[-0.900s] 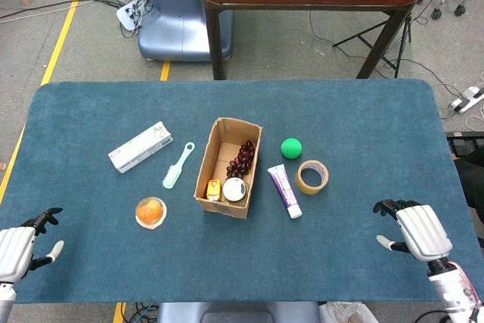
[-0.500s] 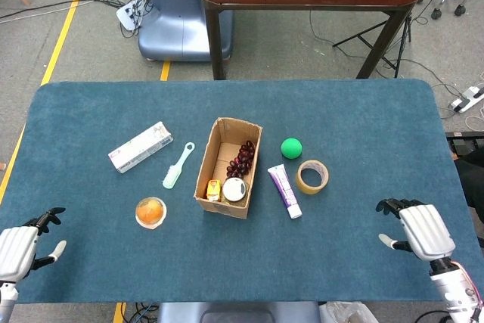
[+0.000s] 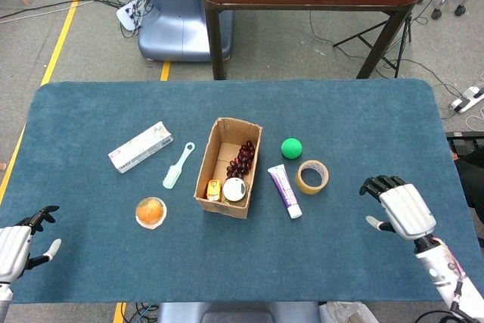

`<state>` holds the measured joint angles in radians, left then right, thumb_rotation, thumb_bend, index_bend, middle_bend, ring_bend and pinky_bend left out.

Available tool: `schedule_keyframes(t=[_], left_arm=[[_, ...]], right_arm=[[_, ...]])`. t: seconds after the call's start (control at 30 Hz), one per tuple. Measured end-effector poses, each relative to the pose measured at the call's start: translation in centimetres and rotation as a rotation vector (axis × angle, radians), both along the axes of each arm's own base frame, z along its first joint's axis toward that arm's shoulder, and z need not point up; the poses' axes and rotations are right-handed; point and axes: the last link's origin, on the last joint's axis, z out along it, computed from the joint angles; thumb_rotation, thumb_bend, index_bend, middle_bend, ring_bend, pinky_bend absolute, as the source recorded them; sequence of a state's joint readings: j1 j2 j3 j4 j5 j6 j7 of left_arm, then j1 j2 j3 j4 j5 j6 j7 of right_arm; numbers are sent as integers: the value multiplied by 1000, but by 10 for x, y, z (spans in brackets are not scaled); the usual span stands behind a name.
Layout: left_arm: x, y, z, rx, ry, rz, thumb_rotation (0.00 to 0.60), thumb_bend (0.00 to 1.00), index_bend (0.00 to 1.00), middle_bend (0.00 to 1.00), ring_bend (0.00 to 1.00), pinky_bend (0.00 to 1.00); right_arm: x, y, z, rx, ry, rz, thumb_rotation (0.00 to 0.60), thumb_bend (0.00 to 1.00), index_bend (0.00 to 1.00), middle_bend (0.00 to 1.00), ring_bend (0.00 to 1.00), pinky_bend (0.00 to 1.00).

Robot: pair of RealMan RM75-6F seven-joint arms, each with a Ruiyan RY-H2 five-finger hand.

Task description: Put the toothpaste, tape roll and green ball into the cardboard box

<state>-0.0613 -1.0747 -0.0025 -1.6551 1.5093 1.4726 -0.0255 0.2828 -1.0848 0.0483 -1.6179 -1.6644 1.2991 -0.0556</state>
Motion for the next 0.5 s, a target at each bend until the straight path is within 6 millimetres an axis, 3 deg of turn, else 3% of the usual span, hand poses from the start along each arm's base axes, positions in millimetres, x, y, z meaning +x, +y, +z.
schedule_keyframes(t=[0.33,0.5], left_arm=[[0,0,1,4,9,0,600,274,233,400,455,651],[-1,0,2,11,11,5,600,274,234,399,455,651]], right_arm=[[8,-47,-20,76,87,185,600,14,436,217,177,276],[22,-64,-36,127,118,295,600,29,436,211,174,276]])
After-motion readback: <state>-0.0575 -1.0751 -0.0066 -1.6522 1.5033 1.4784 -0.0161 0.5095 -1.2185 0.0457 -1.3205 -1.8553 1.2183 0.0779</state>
